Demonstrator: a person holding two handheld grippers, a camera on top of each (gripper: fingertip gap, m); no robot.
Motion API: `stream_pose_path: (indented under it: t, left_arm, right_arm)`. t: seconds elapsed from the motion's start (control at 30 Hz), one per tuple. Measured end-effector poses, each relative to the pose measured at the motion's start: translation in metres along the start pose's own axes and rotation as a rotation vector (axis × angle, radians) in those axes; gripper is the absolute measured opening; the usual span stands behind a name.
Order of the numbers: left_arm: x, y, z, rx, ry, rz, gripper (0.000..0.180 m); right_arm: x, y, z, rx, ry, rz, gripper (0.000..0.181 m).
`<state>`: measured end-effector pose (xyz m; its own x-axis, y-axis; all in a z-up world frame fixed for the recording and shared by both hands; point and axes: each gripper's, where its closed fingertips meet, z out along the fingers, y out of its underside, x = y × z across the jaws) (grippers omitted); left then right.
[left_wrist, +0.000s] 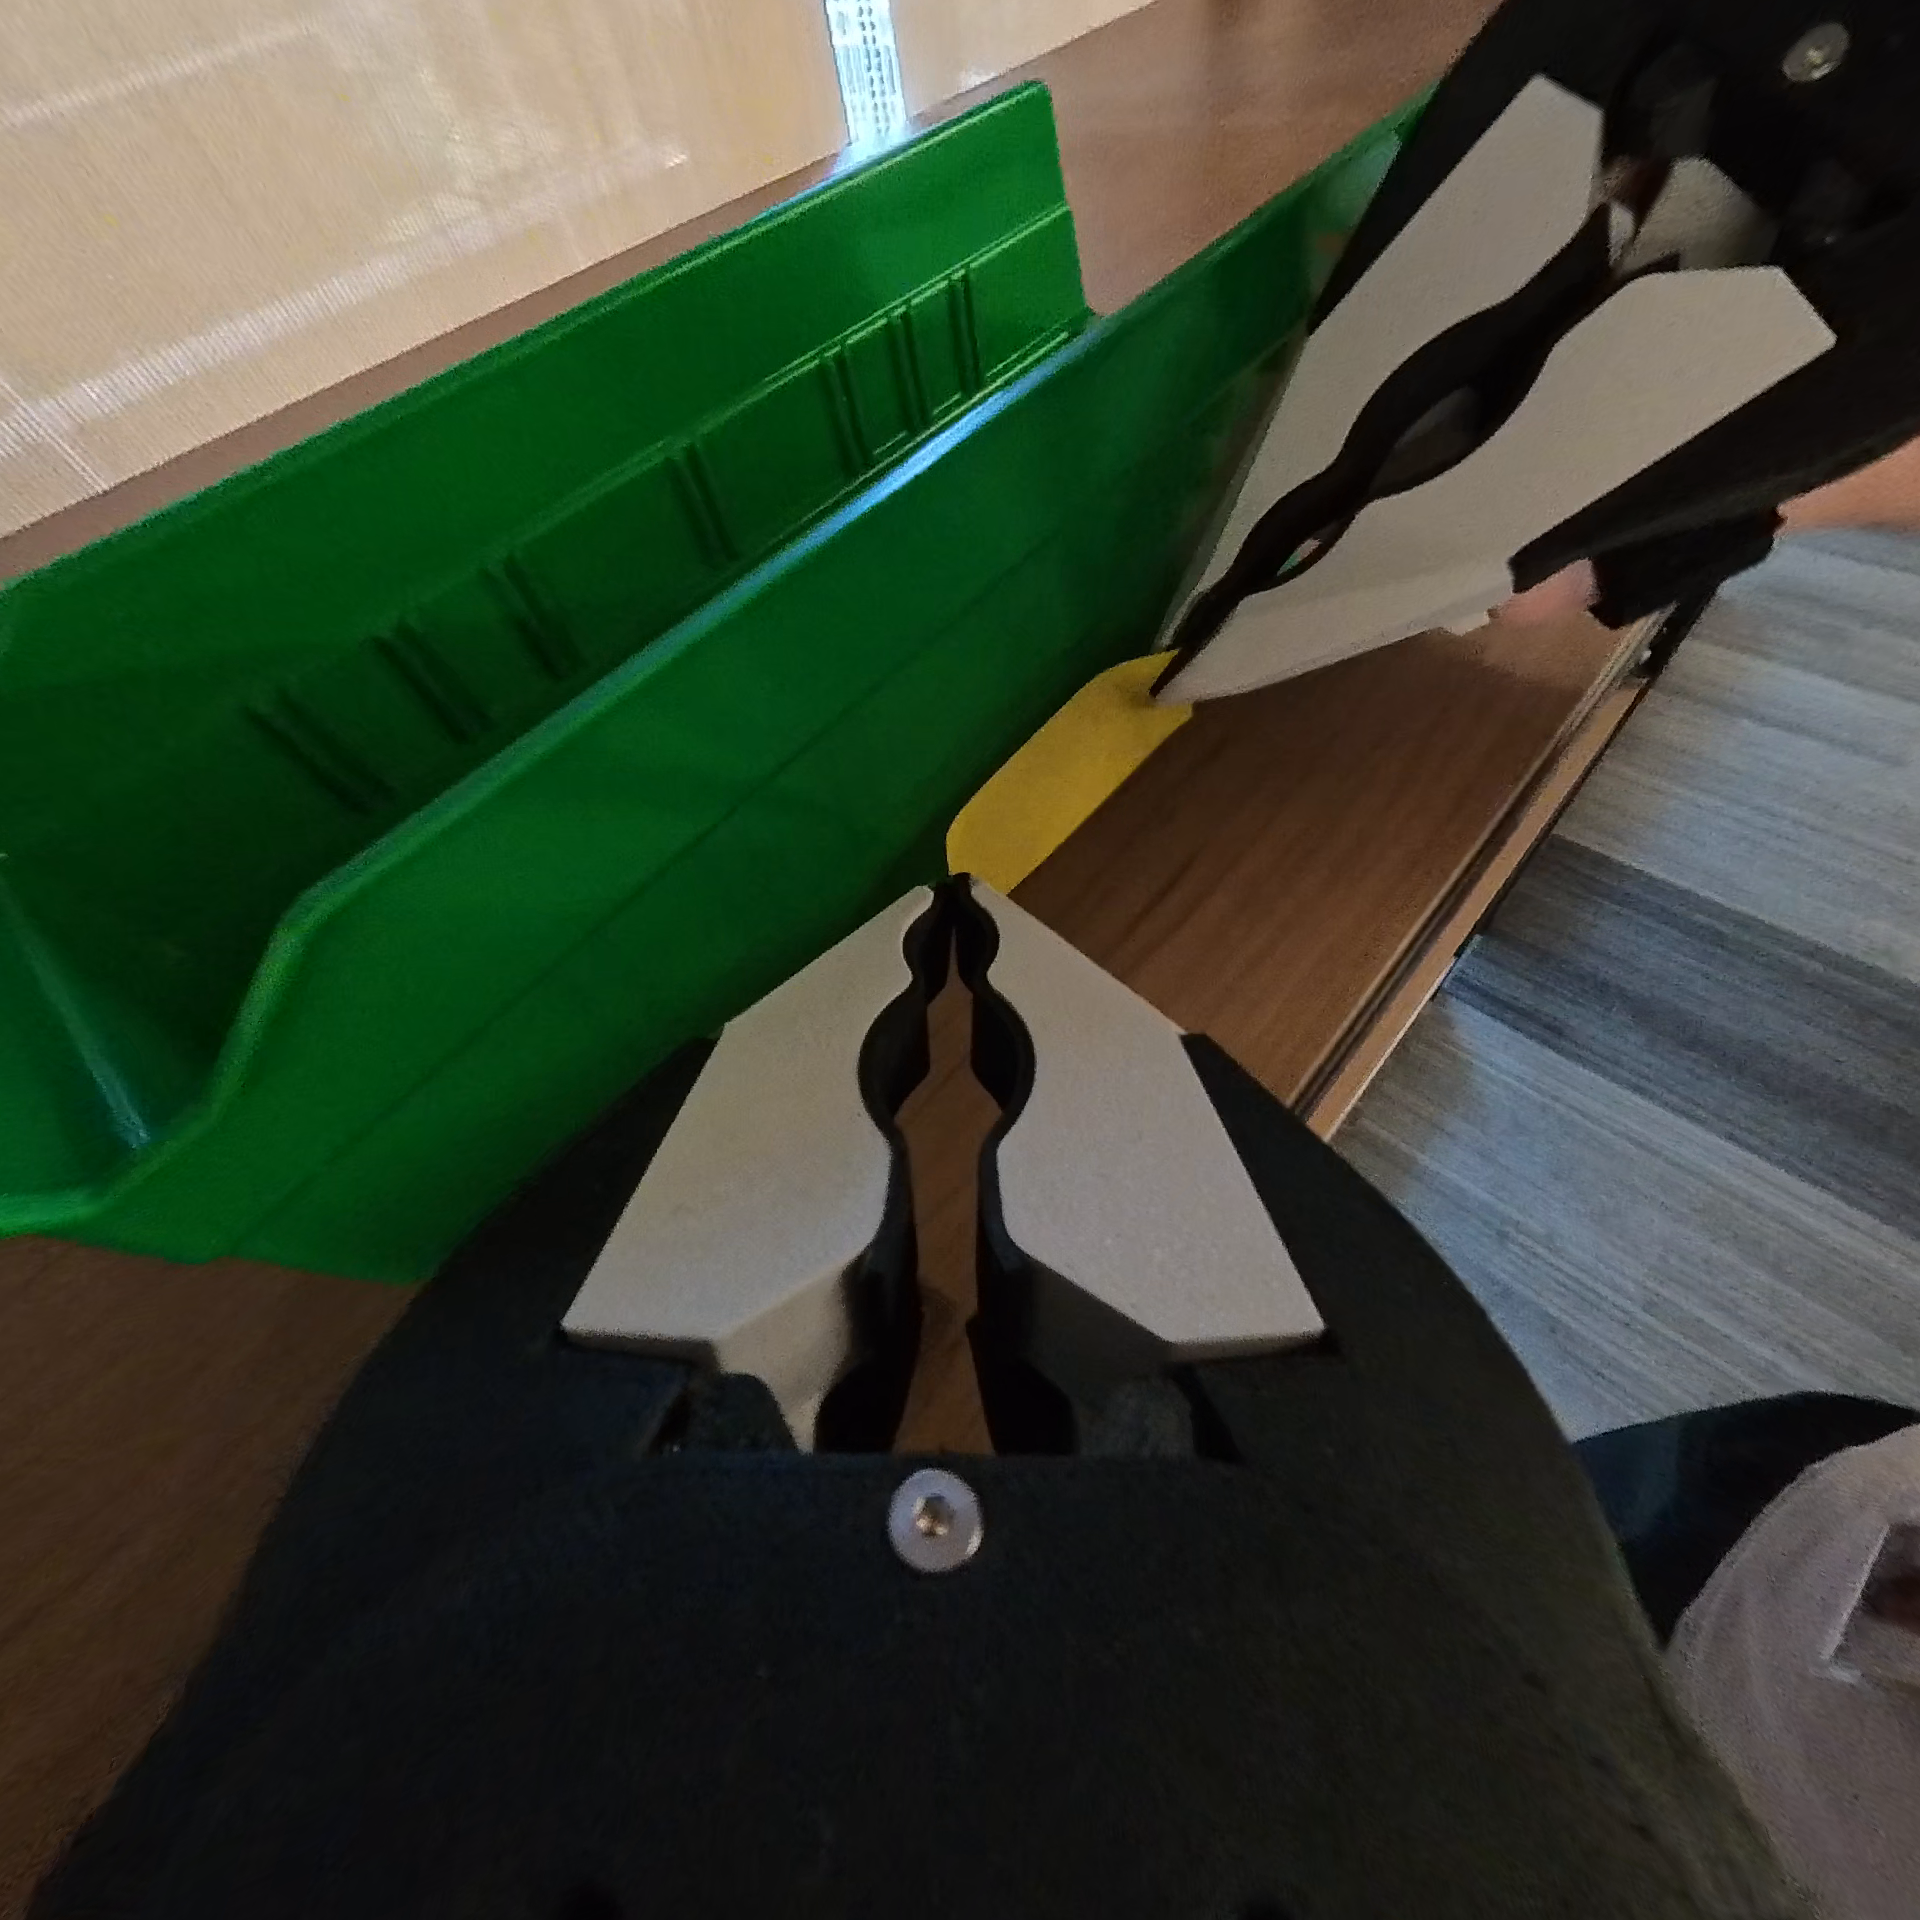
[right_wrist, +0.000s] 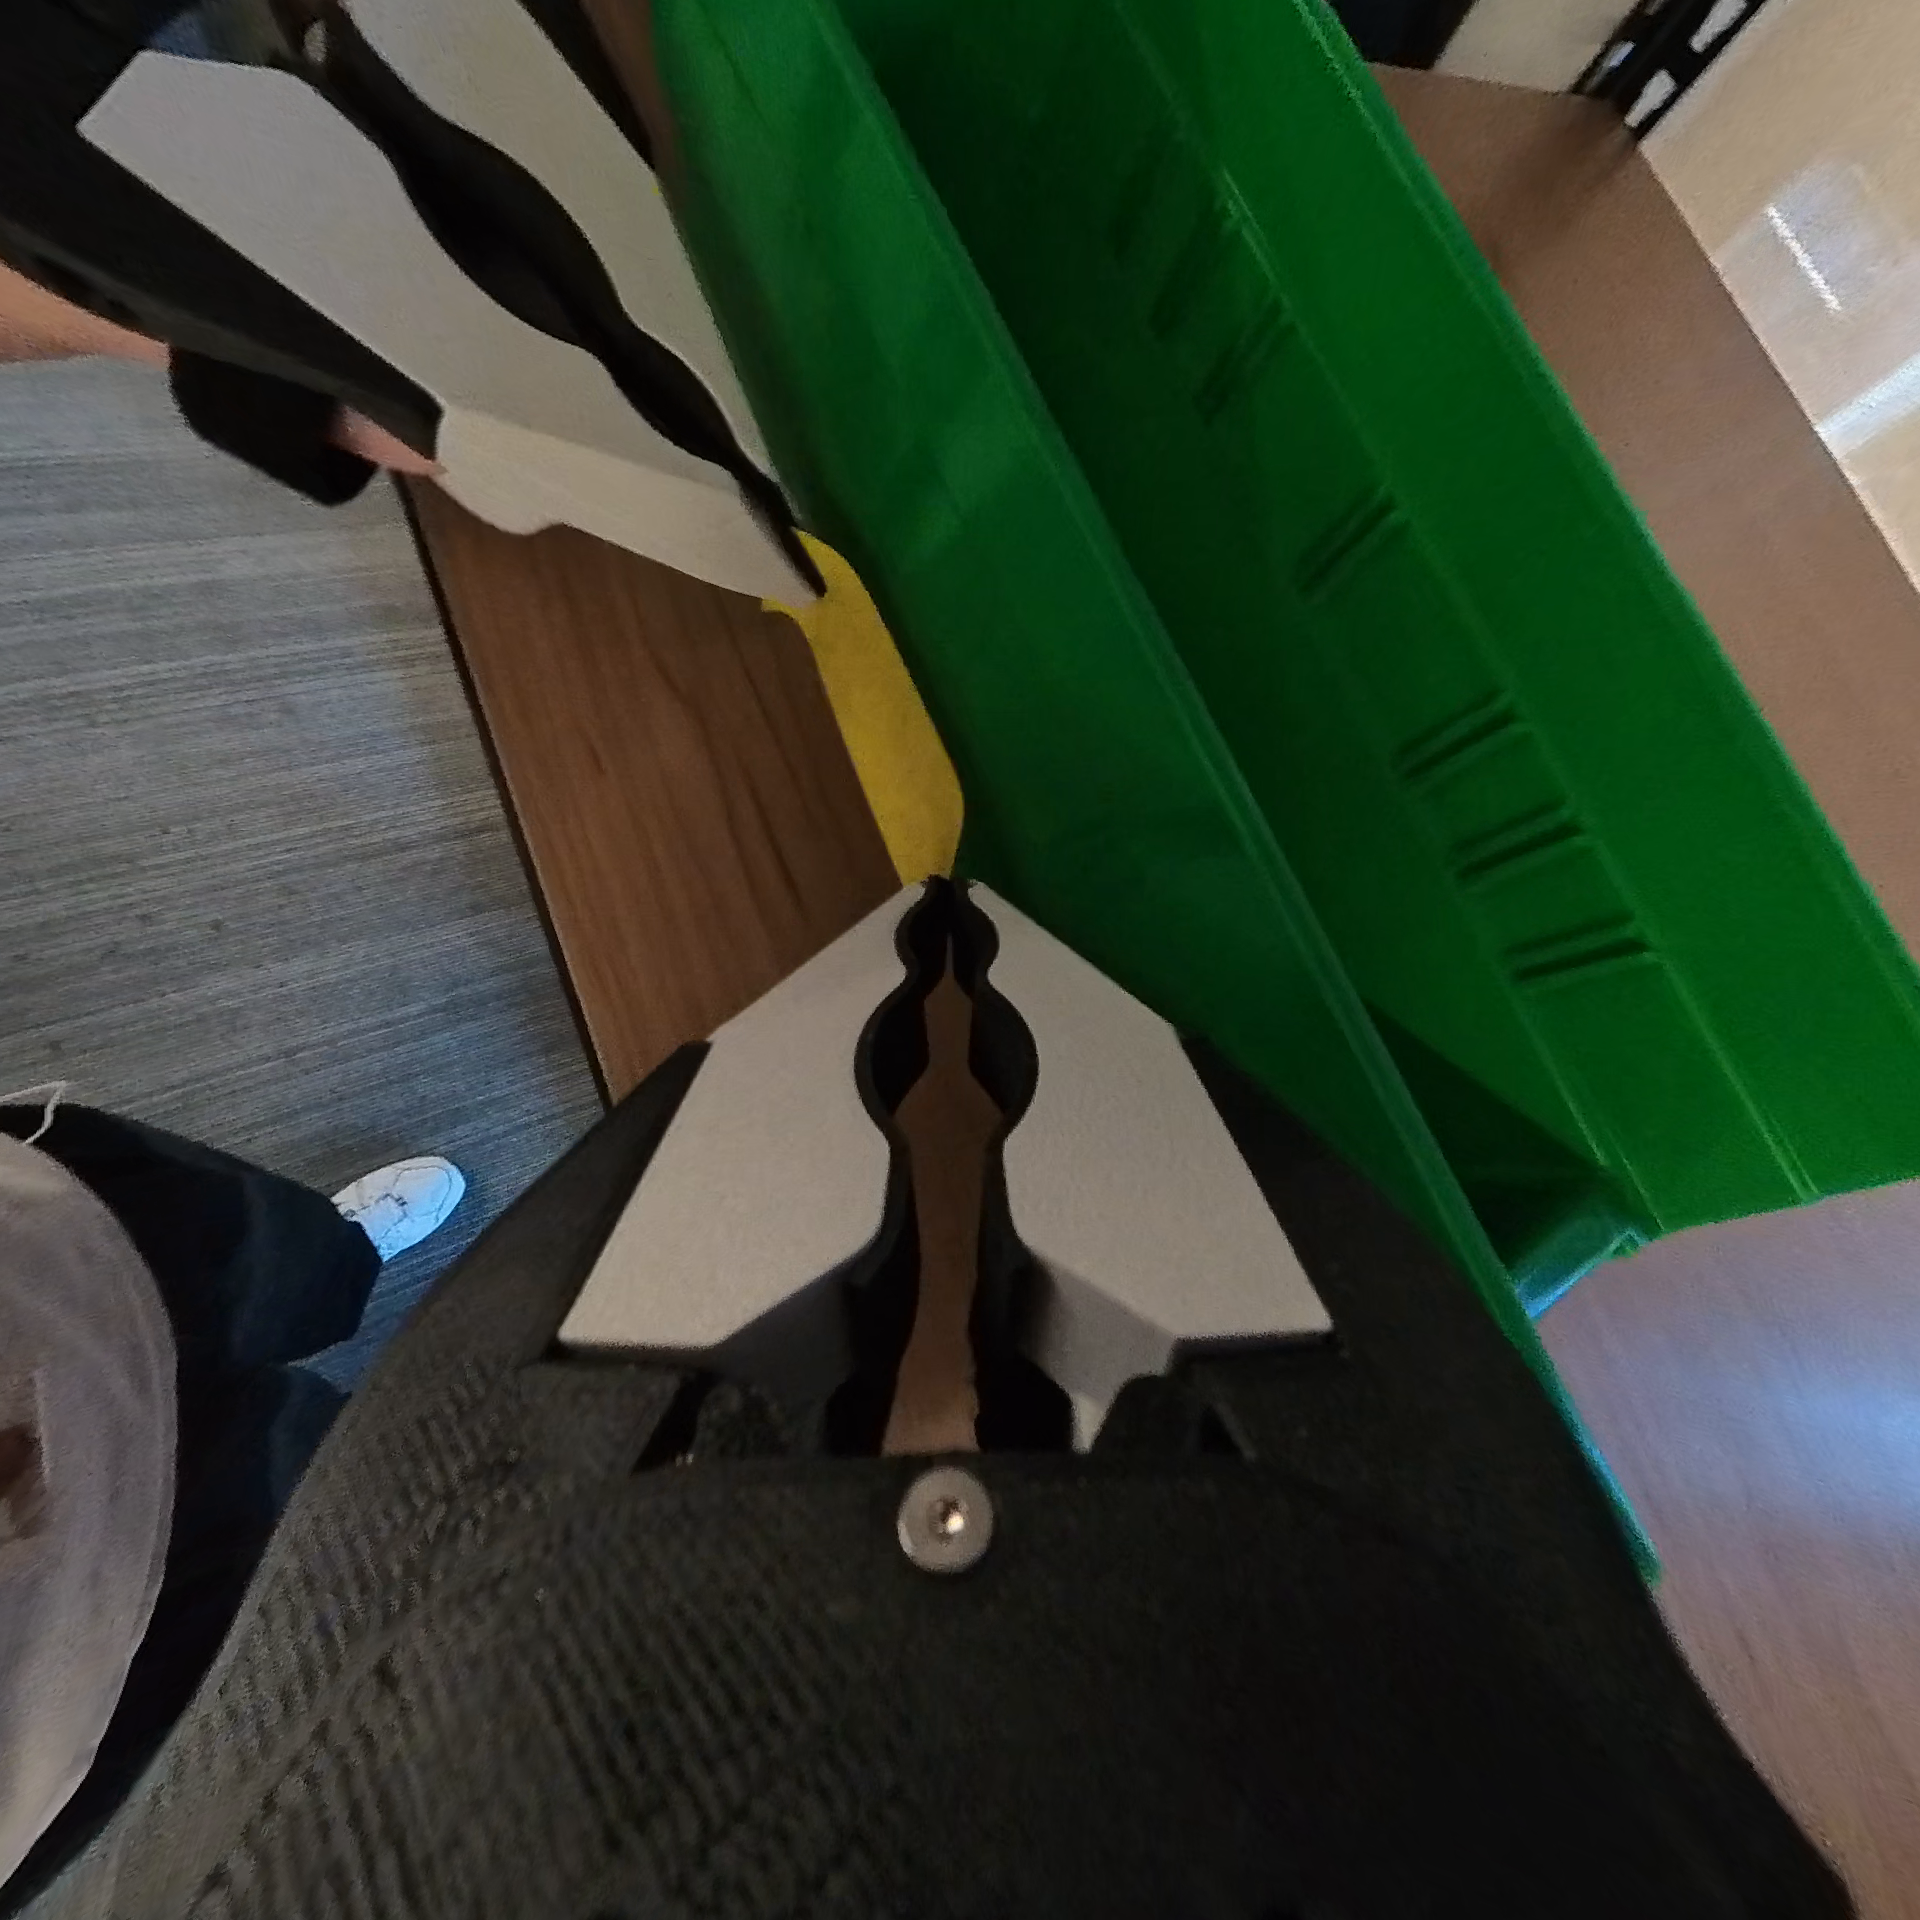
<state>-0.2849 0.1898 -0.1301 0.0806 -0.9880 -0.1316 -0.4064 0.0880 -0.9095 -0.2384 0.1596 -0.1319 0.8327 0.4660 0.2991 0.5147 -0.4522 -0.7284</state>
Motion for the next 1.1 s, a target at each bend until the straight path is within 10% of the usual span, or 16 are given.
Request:
stream_pose_path:
  t: [1.1]
  left_arm:
    - [-0.01,-0.004,0.005,0.035,-0.121,-0.029,0.0]
  right_arm:
    - [0.015,-0.004,0.006,0.052,0.172,0.119,0.0]
